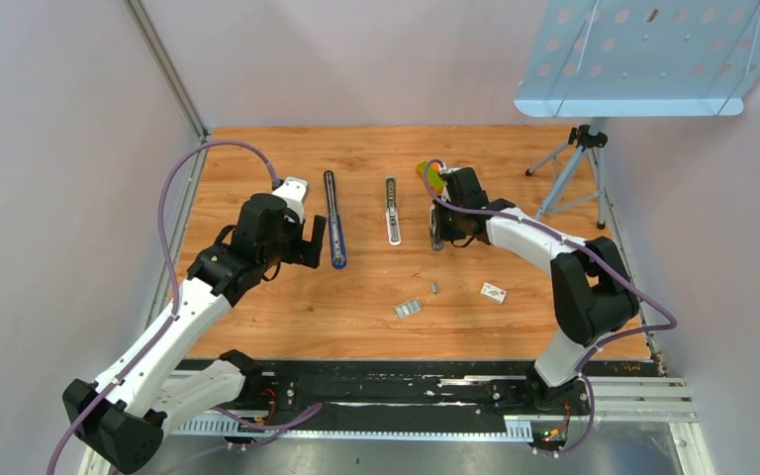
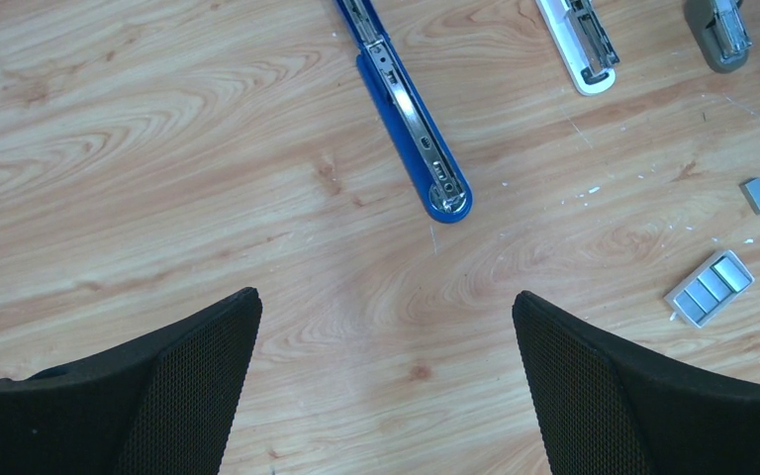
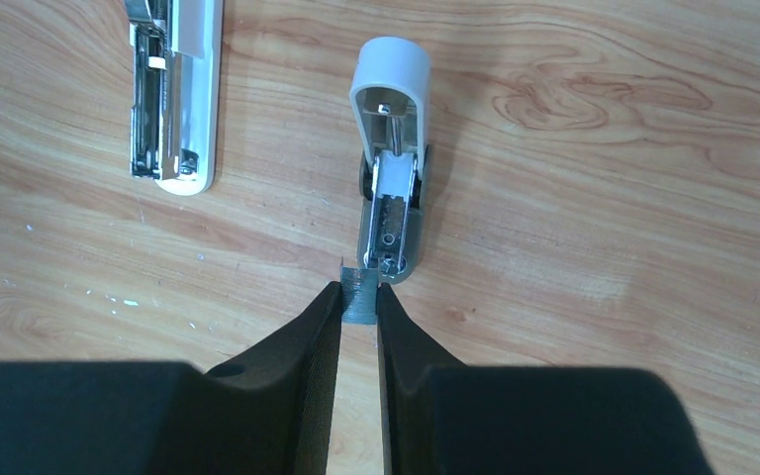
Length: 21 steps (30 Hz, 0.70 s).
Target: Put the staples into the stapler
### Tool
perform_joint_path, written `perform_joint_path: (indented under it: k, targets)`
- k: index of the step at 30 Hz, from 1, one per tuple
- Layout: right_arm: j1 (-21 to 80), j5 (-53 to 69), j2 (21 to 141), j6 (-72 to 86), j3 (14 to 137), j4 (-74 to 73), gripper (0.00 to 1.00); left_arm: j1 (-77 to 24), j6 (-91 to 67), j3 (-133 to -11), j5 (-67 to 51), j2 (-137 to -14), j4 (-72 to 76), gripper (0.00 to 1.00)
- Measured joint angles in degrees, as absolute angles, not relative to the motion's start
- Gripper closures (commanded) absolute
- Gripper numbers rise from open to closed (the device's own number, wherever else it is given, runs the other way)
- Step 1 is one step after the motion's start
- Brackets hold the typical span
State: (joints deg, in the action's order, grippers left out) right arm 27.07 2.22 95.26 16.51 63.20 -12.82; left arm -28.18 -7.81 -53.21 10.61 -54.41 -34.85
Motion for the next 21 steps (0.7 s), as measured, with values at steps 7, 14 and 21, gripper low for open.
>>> perform_joint_path:
  k: [7, 14, 21]
  targets:
    - [27.3, 2.5, 96.3, 16.3, 63.2, -10.9, 0.79, -28.2, -7.4, -52.9, 10.5, -54.3, -34.9, 0.0]
    - [27.4, 2.5, 98.3, 16.1, 63.2, -10.1, 0.79, -28.2, -7.4, -52.9, 10.5, -54.3, -34.9, 0.0]
    - [27.4, 2.1, 98.6, 13.6, 63.2, -9.9, 0.79, -28.2, -7.4, -52.9, 10.5, -54.3, -34.9, 0.0]
